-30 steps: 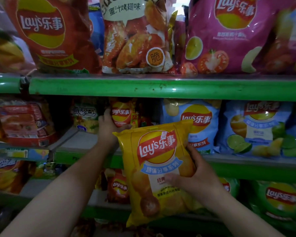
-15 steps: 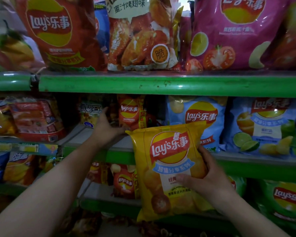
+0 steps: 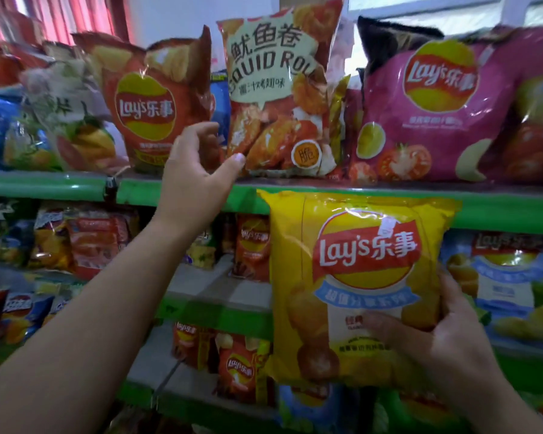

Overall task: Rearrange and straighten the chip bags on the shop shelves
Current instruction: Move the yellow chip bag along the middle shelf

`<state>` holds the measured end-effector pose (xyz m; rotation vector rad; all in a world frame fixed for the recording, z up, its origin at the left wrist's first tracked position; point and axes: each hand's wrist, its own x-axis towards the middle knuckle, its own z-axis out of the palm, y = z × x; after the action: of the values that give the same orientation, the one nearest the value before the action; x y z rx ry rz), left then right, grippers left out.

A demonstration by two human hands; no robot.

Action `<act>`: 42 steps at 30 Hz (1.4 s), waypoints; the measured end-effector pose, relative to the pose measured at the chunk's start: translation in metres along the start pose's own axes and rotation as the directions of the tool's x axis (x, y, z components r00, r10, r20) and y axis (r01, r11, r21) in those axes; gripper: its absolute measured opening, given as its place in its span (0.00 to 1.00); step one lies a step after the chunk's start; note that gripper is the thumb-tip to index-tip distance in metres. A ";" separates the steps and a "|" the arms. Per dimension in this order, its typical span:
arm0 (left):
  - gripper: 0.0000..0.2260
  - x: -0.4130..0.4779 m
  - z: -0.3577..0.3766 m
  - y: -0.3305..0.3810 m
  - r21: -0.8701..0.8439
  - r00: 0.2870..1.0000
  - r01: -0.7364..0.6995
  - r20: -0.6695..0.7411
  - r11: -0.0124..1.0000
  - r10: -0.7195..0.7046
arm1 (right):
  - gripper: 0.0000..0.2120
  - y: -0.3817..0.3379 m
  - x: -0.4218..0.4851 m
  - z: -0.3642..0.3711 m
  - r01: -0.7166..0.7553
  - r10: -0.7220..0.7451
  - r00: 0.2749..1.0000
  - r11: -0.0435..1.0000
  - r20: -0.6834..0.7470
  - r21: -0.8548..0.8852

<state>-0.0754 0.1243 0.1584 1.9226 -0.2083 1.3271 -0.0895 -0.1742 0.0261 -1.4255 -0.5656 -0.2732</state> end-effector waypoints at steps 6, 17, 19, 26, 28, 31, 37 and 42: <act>0.47 0.065 0.031 0.037 -0.008 0.967 0.188 0.174 0.982 -0.184 | 0.46 -0.033 0.019 -0.018 0.055 -0.058 0.995 0.998 -0.087 -0.045; 0.58 0.087 0.050 0.051 -0.090 0.975 0.196 0.121 0.976 -0.185 | 0.50 -0.060 0.027 -0.048 0.150 -0.223 0.938 0.951 -0.264 -0.271; 0.55 0.087 0.047 0.061 -0.073 0.995 0.097 0.038 0.993 -0.094 | 0.44 -0.062 0.027 -0.048 0.181 -0.253 0.931 0.946 -0.262 -0.269; 0.55 0.085 -0.001 0.100 -0.134 0.997 0.005 -0.073 0.991 -0.015 | 0.43 -0.068 0.032 -0.043 0.226 -0.293 0.911 0.944 -0.292 -0.241; 0.54 0.079 -0.025 0.100 -0.159 0.997 0.019 -0.074 0.987 -0.031 | 0.41 -0.075 0.038 -0.037 0.269 -0.324 0.900 0.939 -0.290 -0.216; 0.51 0.064 -0.065 0.086 -0.178 0.994 0.032 -0.095 0.984 -0.050 | 0.37 -0.089 0.053 -0.025 0.341 -0.374 0.880 0.926 -0.291 -0.161; 0.45 0.023 -0.125 0.023 -0.160 0.963 0.229 -0.110 0.960 -0.247 | 0.37 -0.111 0.107 0.021 0.441 -0.503 0.818 0.860 -0.280 -0.257; 0.44 -0.018 -0.132 0.010 -0.134 0.977 0.163 -0.116 0.978 -0.179 | 0.46 -0.110 0.165 0.074 0.392 -0.478 0.860 0.842 -0.177 -0.371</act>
<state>-0.1846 0.2012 0.1682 1.7053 -0.0583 1.2858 -0.0218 -0.0928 0.2088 -1.5276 -0.6443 -0.9521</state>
